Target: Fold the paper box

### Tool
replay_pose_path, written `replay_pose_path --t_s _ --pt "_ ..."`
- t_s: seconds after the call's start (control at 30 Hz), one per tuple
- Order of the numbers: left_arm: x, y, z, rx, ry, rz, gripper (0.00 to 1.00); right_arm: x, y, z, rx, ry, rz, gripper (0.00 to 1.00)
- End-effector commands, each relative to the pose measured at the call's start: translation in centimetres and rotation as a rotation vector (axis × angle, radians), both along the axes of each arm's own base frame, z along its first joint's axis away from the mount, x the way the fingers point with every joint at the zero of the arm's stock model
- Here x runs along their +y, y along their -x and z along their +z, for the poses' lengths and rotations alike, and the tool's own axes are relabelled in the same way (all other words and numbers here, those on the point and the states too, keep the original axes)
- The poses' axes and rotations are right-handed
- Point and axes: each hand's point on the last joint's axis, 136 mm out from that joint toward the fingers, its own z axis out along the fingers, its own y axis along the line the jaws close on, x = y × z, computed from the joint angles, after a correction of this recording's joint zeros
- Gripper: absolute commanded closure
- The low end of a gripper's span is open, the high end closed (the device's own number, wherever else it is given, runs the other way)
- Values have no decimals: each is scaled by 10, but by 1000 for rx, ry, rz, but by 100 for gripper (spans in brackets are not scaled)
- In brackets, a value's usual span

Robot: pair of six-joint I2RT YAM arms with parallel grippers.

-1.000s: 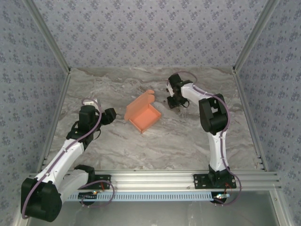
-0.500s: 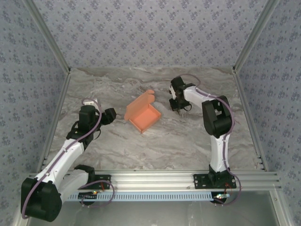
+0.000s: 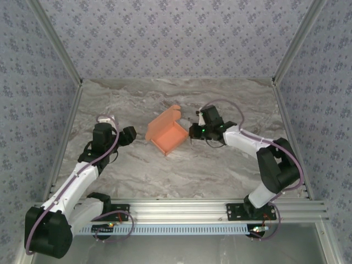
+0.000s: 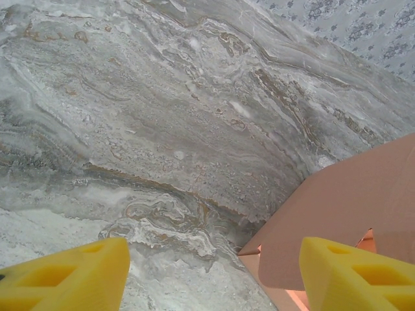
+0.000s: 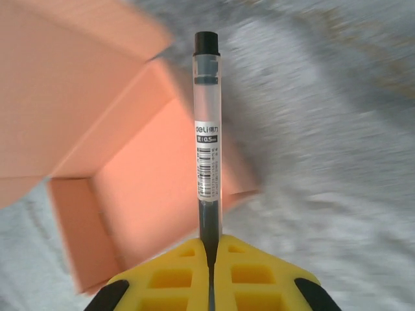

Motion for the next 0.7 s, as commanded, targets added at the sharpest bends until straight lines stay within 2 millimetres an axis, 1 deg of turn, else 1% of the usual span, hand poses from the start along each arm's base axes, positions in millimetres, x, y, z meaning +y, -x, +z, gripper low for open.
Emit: replay_pose_path --t_s 0.0,0.1,0.2,0.37,0.53,0.67 --pt "-1 -1 3 -18 9 -13 30 40 5 25 4 -203 -84 91" --pt "-1 0 5 -23 10 -13 30 64 13 27 13 -266 -121 91" --pt "-1 0 7 -30 14 -13 30 80 17 23 24 -274 -143 90" --pt "-2 2 8 -31 19 -18 30 83 13 19 28 -289 -204 90" --pt "-2 1 7 -33 23 -17 30 84 15 18 17 -275 -247 90" --pt "-3 1 5 -32 27 -18 30 86 13 10 21 -262 -268 90"
